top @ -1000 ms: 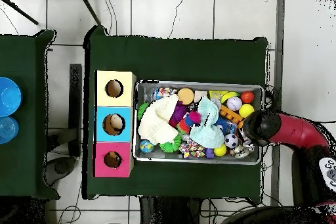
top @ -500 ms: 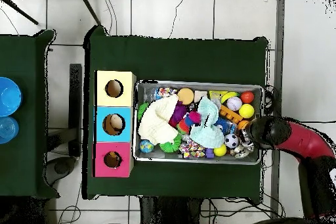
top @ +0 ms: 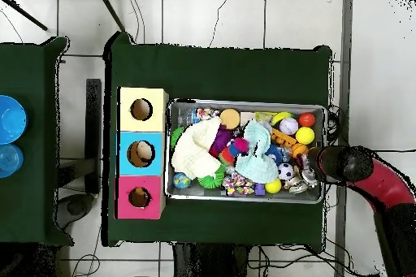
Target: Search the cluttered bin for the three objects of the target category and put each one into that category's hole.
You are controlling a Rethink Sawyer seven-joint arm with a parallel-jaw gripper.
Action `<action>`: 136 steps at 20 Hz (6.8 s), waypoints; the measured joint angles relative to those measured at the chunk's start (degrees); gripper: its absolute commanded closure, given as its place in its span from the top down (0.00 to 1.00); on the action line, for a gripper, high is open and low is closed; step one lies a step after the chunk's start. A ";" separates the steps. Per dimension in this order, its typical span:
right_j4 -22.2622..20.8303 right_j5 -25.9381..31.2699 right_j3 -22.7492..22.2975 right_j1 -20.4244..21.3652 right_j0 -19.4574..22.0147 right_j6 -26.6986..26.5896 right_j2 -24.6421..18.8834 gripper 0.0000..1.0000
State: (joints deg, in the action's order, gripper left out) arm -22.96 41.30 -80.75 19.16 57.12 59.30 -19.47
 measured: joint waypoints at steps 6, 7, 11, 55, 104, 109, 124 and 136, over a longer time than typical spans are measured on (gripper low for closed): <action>-0.28 0.44 0.46 -1.47 -0.03 0.00 -0.62 1.00; -0.33 0.60 0.58 -1.48 -0.17 0.00 -0.53 1.00; -2.15 5.25 3.98 -1.81 -4.21 0.00 1.75 1.00; -22.16 7.43 9.46 4.71 -34.99 0.00 18.53 1.00; -20.62 9.63 11.43 -2.26 -33.44 0.00 24.33 1.00; -20.02 11.80 13.43 -3.82 -34.52 0.00 25.62 1.00; -17.04 28.75 21.47 -9.79 -36.54 0.00 27.91 1.00; -13.48 10.95 17.76 -7.08 -30.53 0.01 25.48 1.00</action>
State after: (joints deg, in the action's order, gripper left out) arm -36.44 52.25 -62.99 12.08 26.58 59.31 6.01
